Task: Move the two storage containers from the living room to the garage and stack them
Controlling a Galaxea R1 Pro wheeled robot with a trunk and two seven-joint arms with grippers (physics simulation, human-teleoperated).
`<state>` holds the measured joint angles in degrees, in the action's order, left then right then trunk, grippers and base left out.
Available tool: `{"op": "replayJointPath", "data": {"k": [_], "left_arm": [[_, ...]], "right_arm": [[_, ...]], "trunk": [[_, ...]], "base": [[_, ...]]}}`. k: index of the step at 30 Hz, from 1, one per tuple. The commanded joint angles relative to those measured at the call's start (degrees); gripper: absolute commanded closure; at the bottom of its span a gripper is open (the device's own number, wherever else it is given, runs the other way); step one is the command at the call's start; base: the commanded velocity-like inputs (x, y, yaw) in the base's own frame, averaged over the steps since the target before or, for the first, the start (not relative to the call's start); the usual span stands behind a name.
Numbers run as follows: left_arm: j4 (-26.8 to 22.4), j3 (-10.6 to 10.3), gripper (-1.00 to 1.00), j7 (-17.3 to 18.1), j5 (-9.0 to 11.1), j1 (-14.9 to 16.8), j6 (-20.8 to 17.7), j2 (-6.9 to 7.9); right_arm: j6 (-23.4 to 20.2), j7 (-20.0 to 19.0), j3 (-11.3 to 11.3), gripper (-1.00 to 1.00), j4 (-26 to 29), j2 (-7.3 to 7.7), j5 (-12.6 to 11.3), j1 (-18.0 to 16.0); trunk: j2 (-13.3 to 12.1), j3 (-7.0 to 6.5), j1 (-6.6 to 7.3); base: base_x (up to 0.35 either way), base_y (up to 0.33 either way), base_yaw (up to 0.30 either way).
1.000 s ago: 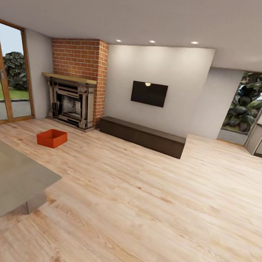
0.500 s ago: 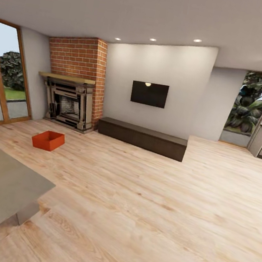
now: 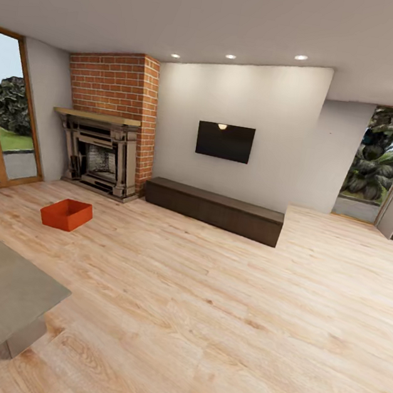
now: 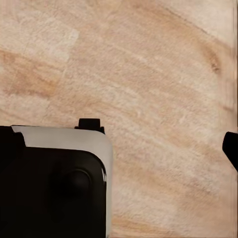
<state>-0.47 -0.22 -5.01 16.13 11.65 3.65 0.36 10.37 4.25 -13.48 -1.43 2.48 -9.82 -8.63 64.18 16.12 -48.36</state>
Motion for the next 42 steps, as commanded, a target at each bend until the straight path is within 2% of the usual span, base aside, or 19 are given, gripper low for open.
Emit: {"op": "replayJointPath", "data": {"k": [1,18,32,42], "left_arm": [[0.0,0.0,-1.0,-0.1,0.2,0.0,0.2,-0.01],[0.0,0.0,-1.0,-0.1,0.2,0.0,0.2,-0.01],[0.0,0.0,-1.0,-0.1,0.3,0.0,0.3,0.08],[0.0,0.0,-1.0,-0.1,0.5,0.0,0.2,0.12]], "right_arm": [[0.4,0.8,-0.5,-1.0,-0.2,-0.02,-0.5,-0.1],[0.6,1.6,-0.5,-1.0,-0.2,0.04,-0.5,-0.1],[0.8,1.6,-1.0,-1.0,-0.2,-0.1,-0.1,-0.1],[0.7,1.6,-0.8,-1.0,-0.2,-0.13,-0.3,-0.1]], "trunk": [[0.0,0.07,-0.04],[0.0,0.07,-0.04],[0.0,0.07,-0.04],[0.0,0.07,-0.04]], "base": [[0.322,0.0,0.0],[0.322,-0.002,0.0],[0.294,-0.143,0.0],[0.316,-0.021,0.0]]}}
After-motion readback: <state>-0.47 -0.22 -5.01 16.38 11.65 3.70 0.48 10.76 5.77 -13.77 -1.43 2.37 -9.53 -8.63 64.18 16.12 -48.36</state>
